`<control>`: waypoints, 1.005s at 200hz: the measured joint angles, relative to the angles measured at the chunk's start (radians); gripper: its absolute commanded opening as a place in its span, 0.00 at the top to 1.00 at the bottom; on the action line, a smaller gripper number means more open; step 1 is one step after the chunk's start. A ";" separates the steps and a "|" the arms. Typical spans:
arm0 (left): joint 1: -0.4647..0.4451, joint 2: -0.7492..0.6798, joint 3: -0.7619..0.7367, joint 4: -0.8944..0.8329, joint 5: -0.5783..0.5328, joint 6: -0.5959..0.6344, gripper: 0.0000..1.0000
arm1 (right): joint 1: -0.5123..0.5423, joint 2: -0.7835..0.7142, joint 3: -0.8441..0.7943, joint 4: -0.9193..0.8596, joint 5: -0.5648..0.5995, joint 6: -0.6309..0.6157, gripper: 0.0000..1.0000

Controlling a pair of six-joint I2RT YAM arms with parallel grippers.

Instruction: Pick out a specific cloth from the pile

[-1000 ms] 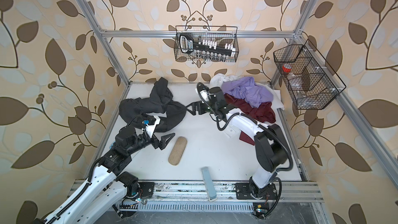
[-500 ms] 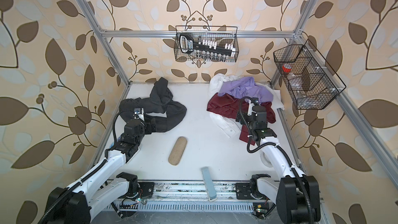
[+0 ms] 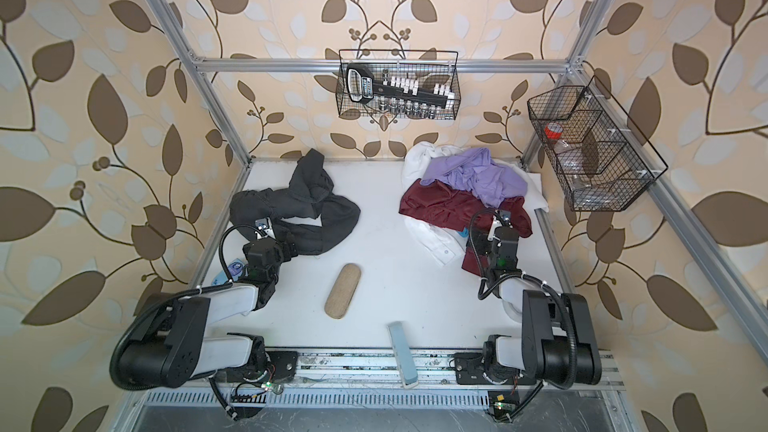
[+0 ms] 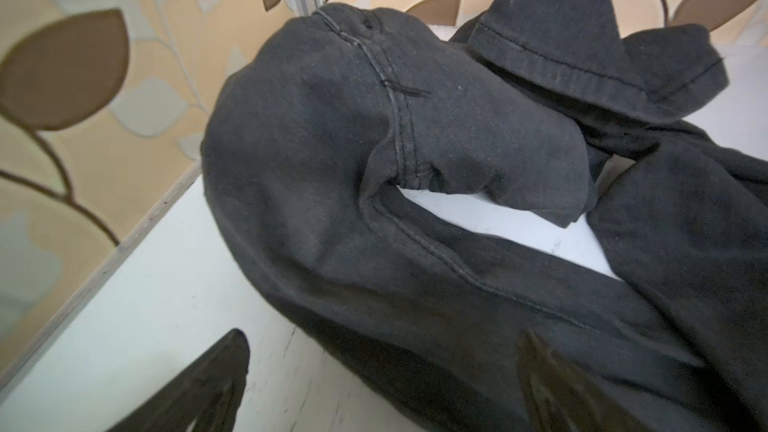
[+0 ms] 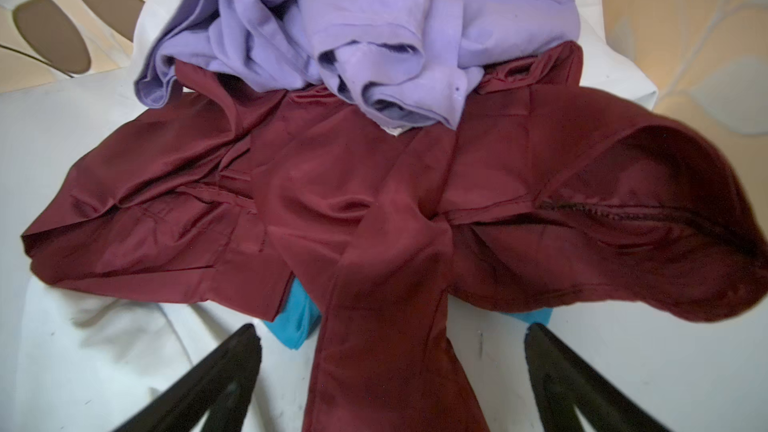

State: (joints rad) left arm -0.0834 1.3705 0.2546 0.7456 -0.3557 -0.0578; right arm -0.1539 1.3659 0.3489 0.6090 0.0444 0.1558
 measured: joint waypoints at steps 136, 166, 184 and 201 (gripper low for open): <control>0.032 0.136 0.112 -0.014 0.197 0.033 0.01 | 0.042 0.136 -0.139 0.539 -0.259 -0.071 0.01; 0.032 0.136 0.112 -0.017 0.198 0.033 0.01 | 0.058 0.136 -0.139 0.537 -0.223 -0.080 0.00; 0.032 0.136 0.112 -0.017 0.198 0.033 0.01 | 0.061 0.136 -0.139 0.536 -0.207 -0.086 0.01; 0.032 0.136 0.112 -0.017 0.198 0.033 0.01 | 0.063 0.136 -0.139 0.536 -0.198 -0.087 0.00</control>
State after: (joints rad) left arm -0.0509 1.5063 0.3668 0.7284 -0.1574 -0.0246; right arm -0.0906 1.5017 0.2100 1.1450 -0.1532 0.0689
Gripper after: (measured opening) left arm 0.989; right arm 0.996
